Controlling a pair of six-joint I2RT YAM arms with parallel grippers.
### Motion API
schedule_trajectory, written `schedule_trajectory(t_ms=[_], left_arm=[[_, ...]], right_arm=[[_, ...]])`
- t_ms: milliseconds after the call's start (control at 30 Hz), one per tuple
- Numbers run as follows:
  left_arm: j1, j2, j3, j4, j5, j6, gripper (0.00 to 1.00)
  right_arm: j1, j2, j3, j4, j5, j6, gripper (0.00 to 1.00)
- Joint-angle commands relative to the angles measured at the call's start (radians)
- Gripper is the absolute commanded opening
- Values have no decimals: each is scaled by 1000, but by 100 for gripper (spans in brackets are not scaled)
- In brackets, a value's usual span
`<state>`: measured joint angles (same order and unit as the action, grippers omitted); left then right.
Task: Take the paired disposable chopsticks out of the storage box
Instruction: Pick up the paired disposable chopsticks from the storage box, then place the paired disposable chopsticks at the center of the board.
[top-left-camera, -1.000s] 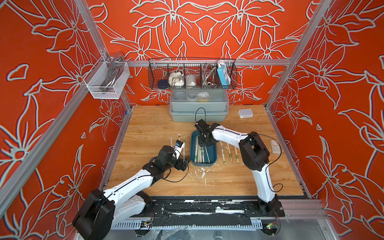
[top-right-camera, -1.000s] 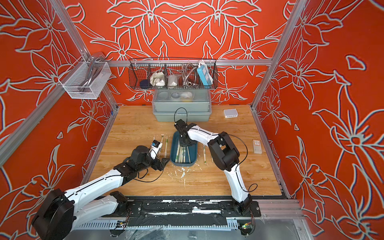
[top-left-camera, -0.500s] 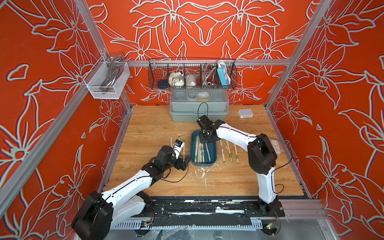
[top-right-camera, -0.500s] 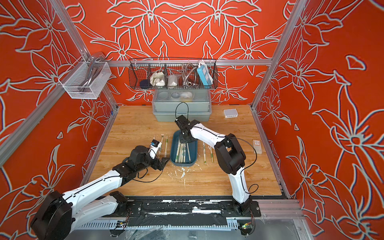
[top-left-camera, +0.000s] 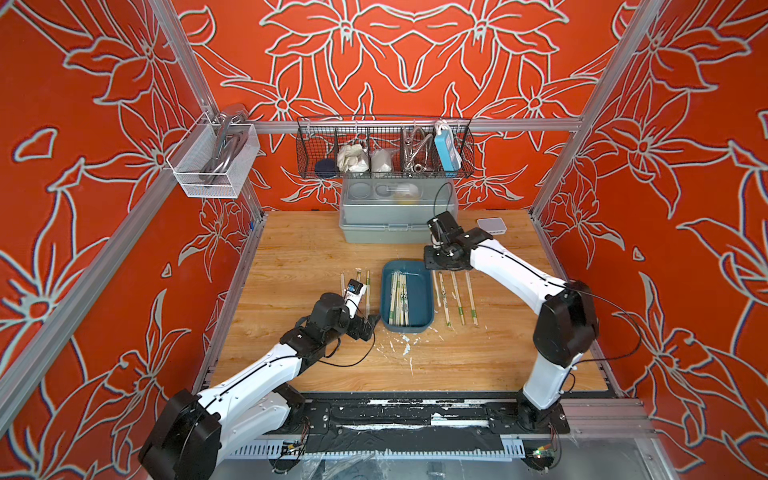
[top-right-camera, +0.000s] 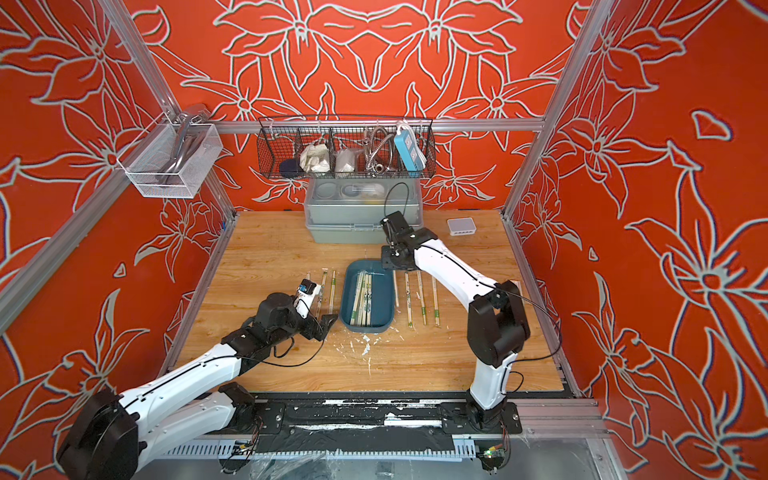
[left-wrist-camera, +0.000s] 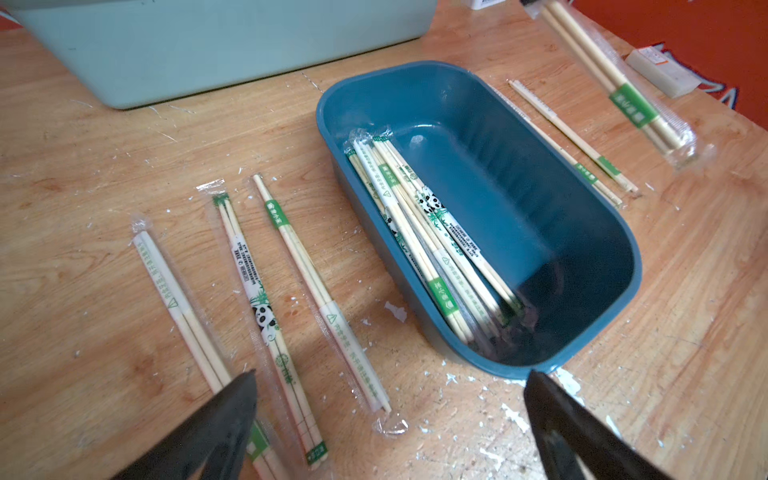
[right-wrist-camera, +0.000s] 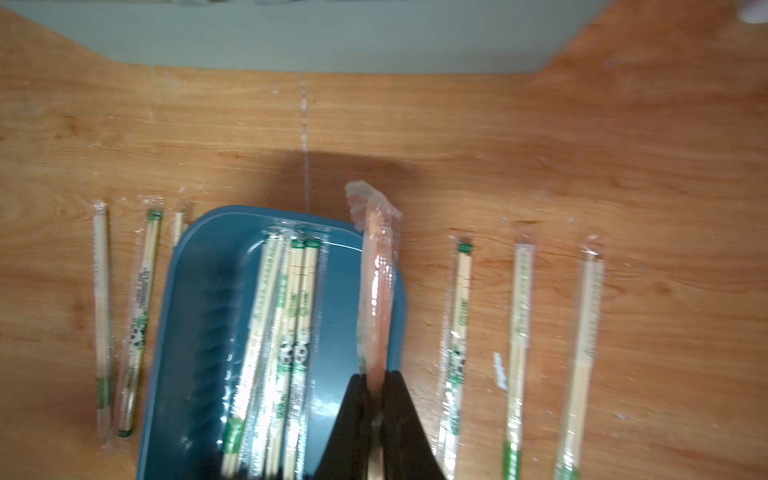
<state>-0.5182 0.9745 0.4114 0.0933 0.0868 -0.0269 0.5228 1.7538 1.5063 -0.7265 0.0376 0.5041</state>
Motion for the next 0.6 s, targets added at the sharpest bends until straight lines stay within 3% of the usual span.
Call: schedule_trajectory(t_ms=[0,267,567], left_arm=[[-6,-4,-4,21,-5,-7,100],[-6,7,4,19,3,-5,100],[-6,41,6,23,11,-4,100]], right_arm=[[-84,-59,-94,-27,48,-65,7],[-259,-93,-264,36,61,-136,7],[-341,-29,-334,149,52,-228,7]])
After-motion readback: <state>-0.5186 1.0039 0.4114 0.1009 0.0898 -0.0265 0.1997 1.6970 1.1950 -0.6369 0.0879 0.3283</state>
